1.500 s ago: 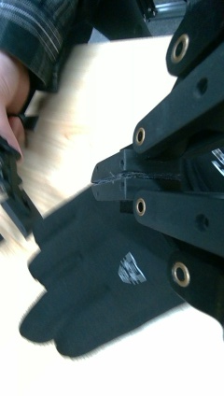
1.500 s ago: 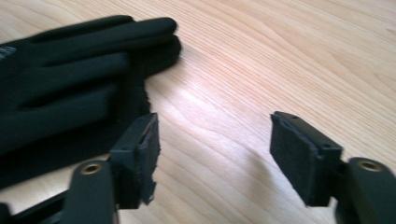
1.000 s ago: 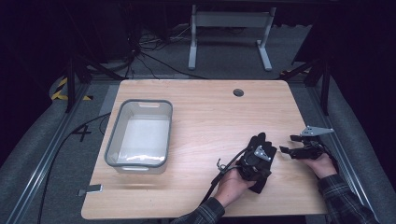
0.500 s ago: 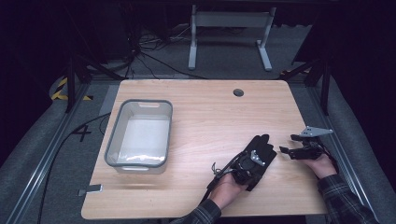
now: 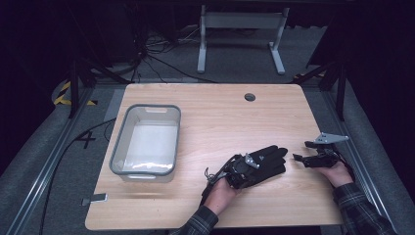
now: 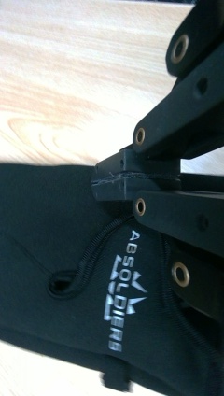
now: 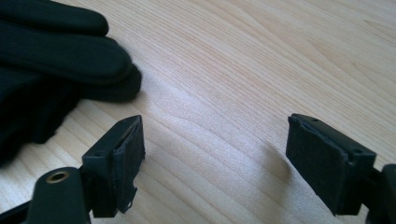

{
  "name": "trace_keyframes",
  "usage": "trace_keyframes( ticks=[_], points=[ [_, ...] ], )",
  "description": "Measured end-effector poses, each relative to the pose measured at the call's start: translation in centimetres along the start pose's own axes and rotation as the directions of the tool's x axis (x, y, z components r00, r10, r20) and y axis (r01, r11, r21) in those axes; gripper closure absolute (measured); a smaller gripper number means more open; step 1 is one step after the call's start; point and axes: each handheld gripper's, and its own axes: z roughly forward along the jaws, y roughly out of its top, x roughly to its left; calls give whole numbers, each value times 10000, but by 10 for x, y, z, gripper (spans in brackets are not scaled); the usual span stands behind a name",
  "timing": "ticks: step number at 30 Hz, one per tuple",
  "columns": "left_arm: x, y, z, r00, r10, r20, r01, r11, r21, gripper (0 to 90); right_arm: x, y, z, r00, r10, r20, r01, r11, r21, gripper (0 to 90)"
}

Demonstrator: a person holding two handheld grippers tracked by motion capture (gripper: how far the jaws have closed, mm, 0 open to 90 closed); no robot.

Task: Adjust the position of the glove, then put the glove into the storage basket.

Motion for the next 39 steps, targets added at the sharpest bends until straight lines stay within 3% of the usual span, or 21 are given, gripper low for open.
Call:
trace_keyframes(
  ticks=[10,14,16,21,25,30,35,39],
  points=[
    [6,4,-17,9997,-4,228,11,9995,-320,862,0,-1,1,10000,-6,7,6,10000,47,187],
    [11,11,-23,9993,253,284,-238,9984,-519,727,0,-1,1,10000,-50,24,50,10000,47,174],
    [15,15,-25,9990,337,304,-321,9981,-524,611,0,-1,2,10000,-7,17,7,10000,23,170],
    [29,27,-24,9962,852,160,-846,9958,-346,418,-1,-1,3,9998,194,-77,-194,9998,46,161],
    [37,38,-19,9908,1350,109,-1346,9904,-318,275,-2,-1,3,9994,341,-112,-340,9994,108,159],
    [45,47,-8,9887,1468,320,-1459,9889,-297,177,-2,-1,3,9993,343,-116,-341,9994,109,158],
    [42,50,11,9840,1742,379,-1746,9846,81,148,-2,-1,3,9994,332,-130,-331,9994,128,154],
    [39,51,24,9796,2005,113,-2007,9790,360,139,-2,-1,3,9993,330,-153,-328,9994,125,153]
  ],
)
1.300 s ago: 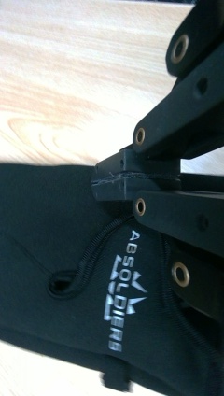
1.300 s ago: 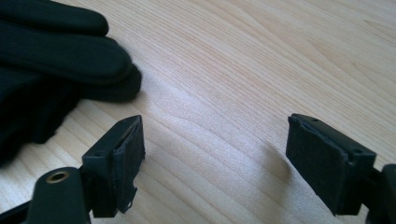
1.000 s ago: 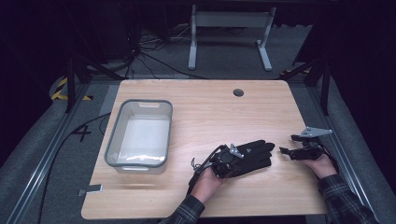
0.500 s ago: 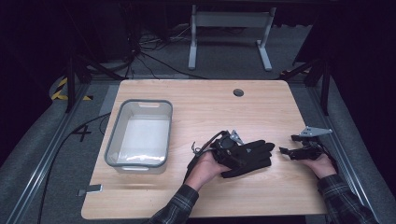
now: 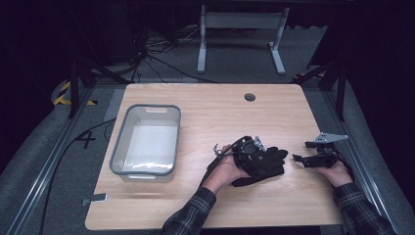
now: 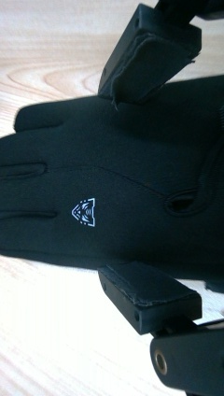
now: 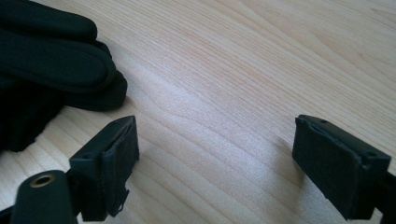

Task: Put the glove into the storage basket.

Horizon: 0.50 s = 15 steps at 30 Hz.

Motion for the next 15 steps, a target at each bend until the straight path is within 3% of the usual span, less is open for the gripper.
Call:
trace_keyframes(
  ticks=[8,15],
  points=[
    [2,-2,11,9998,129,-160,-124,9996,259,123,0,0,0,10000,-13,-15,13,10000,13,148],
    [4,-6,13,9999,118,-94,-117,9999,73,149,0,0,0,10000,-12,-10,12,10000,15,147]
  ],
)
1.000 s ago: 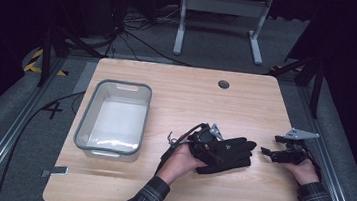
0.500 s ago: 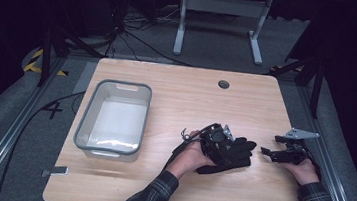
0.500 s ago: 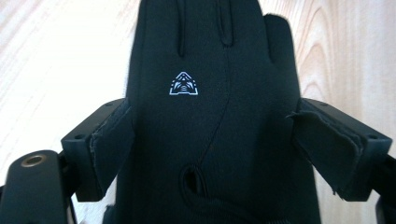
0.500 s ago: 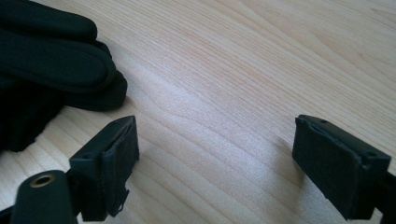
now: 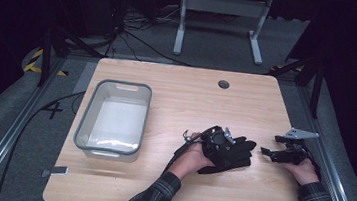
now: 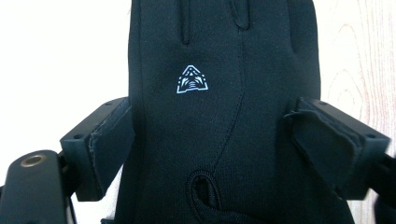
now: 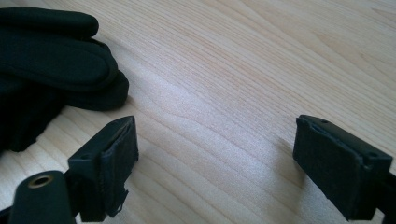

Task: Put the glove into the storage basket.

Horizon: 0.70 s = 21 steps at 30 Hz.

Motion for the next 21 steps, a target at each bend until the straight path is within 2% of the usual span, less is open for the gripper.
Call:
trace_keyframes(
  ticks=[10,14,16,21],
  points=[
    [-1,-2,1,9998,87,-161,-89,9999,-96,149,0,0,0,10000,7,-2,-7,10000,3,147],
    [-2,-3,1,9997,32,-246,-36,9999,-129,186,0,0,0,10000,8,5,-8,10000,3,146],
    [-3,-2,-1,9996,210,-214,-213,9997,-141,253,0,0,0,10000,9,10,-9,10000,3,145],
    [-6,-3,-4,9987,486,142,-482,9985,-243,536,0,0,0,10000,9,11,-9,10000,3,145]
  ],
)
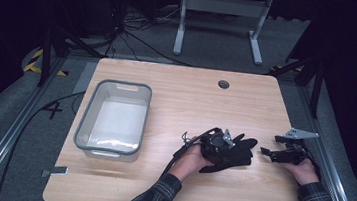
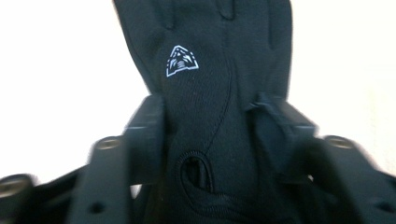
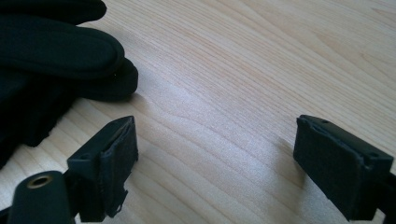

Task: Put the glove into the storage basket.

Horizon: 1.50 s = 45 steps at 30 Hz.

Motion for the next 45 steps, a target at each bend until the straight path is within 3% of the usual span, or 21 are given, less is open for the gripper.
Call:
trace_keyframes(
  ticks=[4,10,18,26,36,41,42,44,45],
  points=[
    [0,1,-1,9998,-112,189,112,9999,9,651,0,0,0,10000,5,-1,-5,10000,0,145],
    [-1,4,-7,9967,-781,219,779,9969,98,673,0,0,0,10000,3,-3,-3,10000,-1,145],
    [0,7,-35,9917,-1285,30,1286,9916,-107,671,0,0,0,10000,4,-8,-4,10000,1,145],
    [10,2,-79,9810,-1858,-559,1840,9823,-363,668,0,0,0,10000,4,-7,-4,10000,0,145],
    [24,-13,-123,9634,-2421,-1150,2346,9692,-747,663,0,0,0,10000,8,-9,-8,10000,1,145],
    [32,-29,-149,9457,-2882,-1506,2737,9555,-1097,663,0,0,0,10000,13,1,-13,10000,-1,145],
    [34,-35,-158,9385,-3007,-1697,2838,9517,-1170,663,0,0,0,10000,15,1,-15,10000,1,145],
    [37,-41,-167,9318,-3141,-1820,2950,9474,-1245,663,0,0,0,10000,13,1,-13,10000,0,145],
    [37,-41,-167,9318,-3141,-1820,2950,9474,-1245,663,0,0,0,10000,13,1,-13,10000,0,145]
  ],
)
